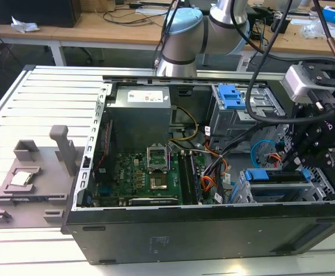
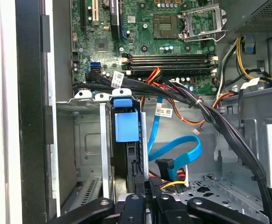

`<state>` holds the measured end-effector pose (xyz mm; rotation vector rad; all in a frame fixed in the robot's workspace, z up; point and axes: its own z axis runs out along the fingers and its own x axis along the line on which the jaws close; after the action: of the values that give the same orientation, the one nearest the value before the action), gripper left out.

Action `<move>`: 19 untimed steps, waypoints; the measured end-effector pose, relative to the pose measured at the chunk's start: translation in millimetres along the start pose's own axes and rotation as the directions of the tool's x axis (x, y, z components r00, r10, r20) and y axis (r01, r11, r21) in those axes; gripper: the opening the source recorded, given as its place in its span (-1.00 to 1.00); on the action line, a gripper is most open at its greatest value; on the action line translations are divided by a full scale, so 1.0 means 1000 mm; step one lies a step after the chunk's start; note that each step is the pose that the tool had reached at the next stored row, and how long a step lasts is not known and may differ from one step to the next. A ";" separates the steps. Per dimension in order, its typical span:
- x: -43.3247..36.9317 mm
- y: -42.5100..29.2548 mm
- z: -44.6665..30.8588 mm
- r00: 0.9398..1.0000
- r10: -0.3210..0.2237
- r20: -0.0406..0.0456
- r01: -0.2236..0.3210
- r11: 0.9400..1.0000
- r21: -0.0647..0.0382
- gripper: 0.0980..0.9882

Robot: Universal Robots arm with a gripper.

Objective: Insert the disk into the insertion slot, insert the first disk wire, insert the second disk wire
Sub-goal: 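Insert the first disk wire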

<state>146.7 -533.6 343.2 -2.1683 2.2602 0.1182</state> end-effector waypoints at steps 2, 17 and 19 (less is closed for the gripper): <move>0.0001 0.0000 -0.0001 1.000 0.000 0.000 0.000 1.000 0.000 -0.87; 0.0077 0.0000 -0.0057 1.000 -0.001 0.003 0.001 1.000 0.000 -0.87; 0.0076 0.0000 -0.0071 1.000 -0.002 0.007 0.002 1.000 0.000 -0.87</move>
<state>146.7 -541.6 349.8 -2.1667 2.2550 0.1257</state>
